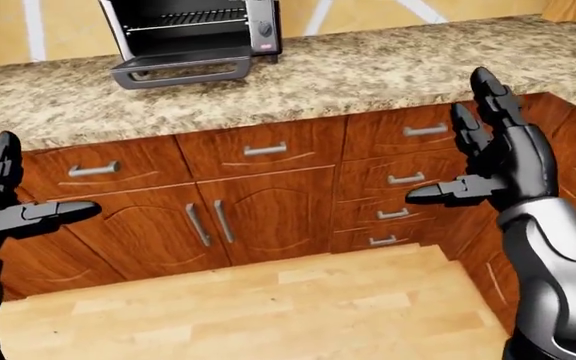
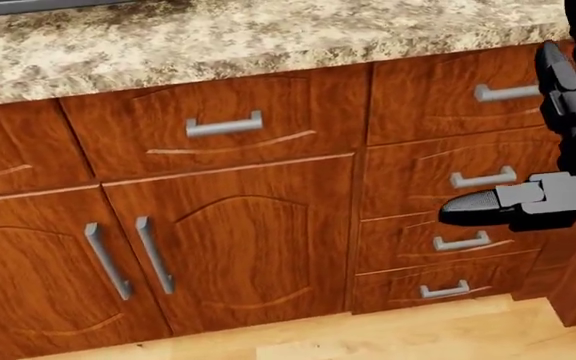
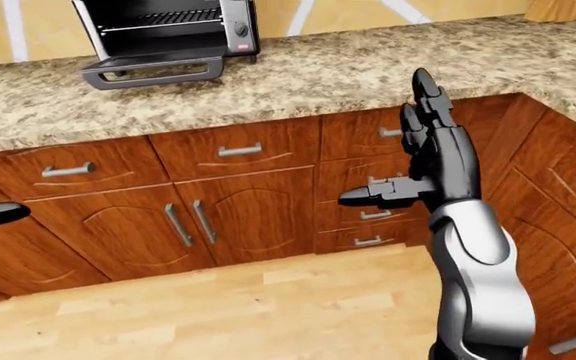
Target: Close the toaster oven door.
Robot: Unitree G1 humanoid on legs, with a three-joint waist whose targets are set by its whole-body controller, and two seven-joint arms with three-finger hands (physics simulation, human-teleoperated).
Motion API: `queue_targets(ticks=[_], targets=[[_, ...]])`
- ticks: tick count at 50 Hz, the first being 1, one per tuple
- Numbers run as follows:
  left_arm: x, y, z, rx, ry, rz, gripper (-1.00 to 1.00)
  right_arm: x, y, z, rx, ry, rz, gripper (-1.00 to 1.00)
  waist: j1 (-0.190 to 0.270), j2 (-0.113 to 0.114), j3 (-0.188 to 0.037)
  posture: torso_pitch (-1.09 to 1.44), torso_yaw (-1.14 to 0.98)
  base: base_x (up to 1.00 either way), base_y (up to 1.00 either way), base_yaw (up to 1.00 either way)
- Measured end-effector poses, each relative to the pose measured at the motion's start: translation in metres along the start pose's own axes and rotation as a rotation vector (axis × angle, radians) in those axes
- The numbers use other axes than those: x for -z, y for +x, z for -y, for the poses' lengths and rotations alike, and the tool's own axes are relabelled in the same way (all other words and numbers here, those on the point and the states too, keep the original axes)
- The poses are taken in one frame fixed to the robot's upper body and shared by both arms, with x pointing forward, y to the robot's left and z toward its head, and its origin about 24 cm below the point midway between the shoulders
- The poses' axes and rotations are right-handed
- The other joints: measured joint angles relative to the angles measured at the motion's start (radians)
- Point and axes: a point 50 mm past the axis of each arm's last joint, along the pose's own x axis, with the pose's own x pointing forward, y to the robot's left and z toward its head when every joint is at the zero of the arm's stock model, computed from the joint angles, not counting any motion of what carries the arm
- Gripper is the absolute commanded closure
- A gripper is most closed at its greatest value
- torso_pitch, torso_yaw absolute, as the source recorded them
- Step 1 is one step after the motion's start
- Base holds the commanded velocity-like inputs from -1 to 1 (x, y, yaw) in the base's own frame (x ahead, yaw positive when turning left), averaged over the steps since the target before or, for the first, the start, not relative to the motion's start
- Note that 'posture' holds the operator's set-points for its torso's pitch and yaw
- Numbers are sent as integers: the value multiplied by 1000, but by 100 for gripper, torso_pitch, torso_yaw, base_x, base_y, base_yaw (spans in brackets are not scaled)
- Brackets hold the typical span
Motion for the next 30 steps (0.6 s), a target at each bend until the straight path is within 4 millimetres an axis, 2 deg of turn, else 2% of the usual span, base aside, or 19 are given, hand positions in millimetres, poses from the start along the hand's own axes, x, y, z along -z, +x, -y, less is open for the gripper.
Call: queue_targets(ticks=[3, 13, 15, 16, 18, 19, 21, 24, 26, 28, 30], targets=[[7, -2, -5, -28, -3, -37, -100, 3, 0, -5, -30, 11, -18, -100, 15, -4, 16, 0, 0, 18, 42, 0], [-2, 0, -3, -18, 3, -2, -100, -8, -1, -2, -18, 2, 28, -100, 30, -113, 12, 0, 0, 17, 42, 0], [2, 0, 0, -7, -9, -12, -100, -5, 0, 0, -9, 4, 12, -100, 17, -96, 24, 0, 0, 16, 42, 0], [5, 1, 1, 1, -13, -27, -100, -2, -1, 1, -2, 7, -7, -100, 13, -104, 24, 0, 0, 15, 41, 0], [7, 2, 2, 9, -17, -46, -100, 0, 0, 2, 4, 10, -30, -100, 6, -116, 9, 0, 0, 15, 41, 0], [6, 2, 1, 7, -16, -45, -100, -2, 0, 2, 4, 8, -25, -100, 5, -115, 4, 0, 0, 14, 39, 0], [1, 2, 0, 0, -8, -21, -100, -9, 0, 1, 2, -1, 8, -100, 2, -95, 3, 0, 0, 14, 39, 0], [-6, 2, -2, -7, 2, 18, -100, -15, -2, 1, 1, -7, 43, -100, -6, -44, 11, 0, 0, 14, 37, 0], [-9, 2, -4, -12, 8, 30, -100, -15, -1, 0, -5, -1, 45, -100, 2, -1, 0, 0, 0, 14, 31, 0], [-2, 1, -8, -33, -1, 5, -100, -7, 1, -6, -35, 16, 9, -100, 14, -5, 11, 0, 0, 14, 29, 0], [3, 1, -9, -41, -3, -23, -100, -3, 0, -7, -47, 20, -15, -100, 19, -10, 13, 0, 0, 14, 27, 0]])
